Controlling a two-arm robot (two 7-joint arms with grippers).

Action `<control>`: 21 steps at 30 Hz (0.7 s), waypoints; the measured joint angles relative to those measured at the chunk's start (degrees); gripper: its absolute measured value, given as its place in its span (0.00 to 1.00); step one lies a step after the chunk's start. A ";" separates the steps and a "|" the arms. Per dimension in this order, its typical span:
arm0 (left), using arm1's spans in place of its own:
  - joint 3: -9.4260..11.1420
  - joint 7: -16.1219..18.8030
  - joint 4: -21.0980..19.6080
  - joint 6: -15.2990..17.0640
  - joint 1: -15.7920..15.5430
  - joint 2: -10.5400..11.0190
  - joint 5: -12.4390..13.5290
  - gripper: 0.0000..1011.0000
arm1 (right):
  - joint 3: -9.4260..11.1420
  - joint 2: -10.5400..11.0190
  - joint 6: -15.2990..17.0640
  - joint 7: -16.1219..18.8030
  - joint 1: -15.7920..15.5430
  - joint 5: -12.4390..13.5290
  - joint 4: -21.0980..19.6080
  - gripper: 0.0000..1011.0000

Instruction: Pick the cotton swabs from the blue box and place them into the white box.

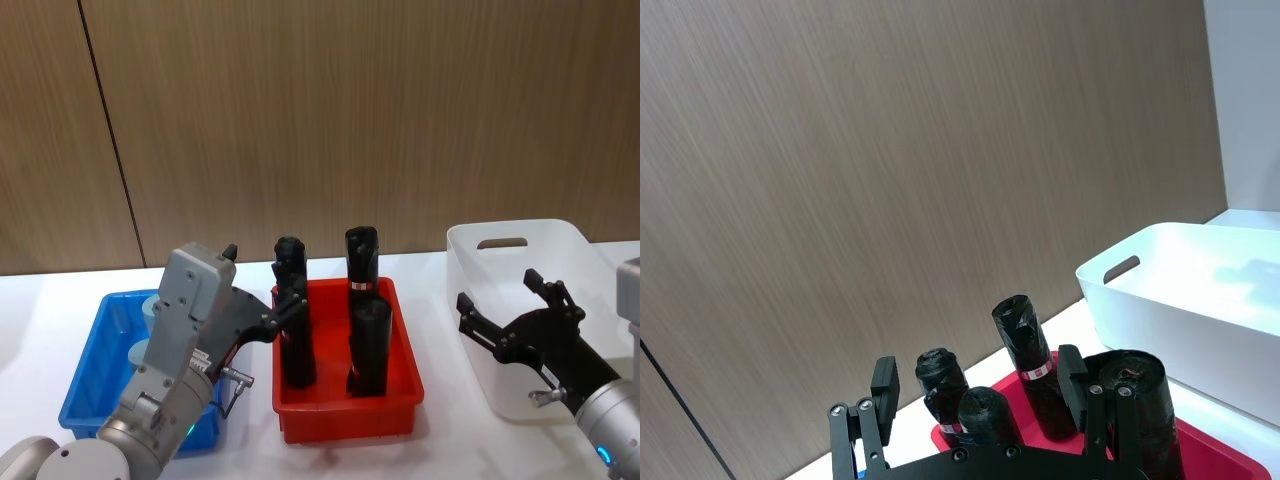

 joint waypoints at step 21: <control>0.00 0.00 0.00 0.00 0.00 0.00 0.00 0.99 | 0.00 0.00 0.00 0.00 0.00 0.00 0.00 0.99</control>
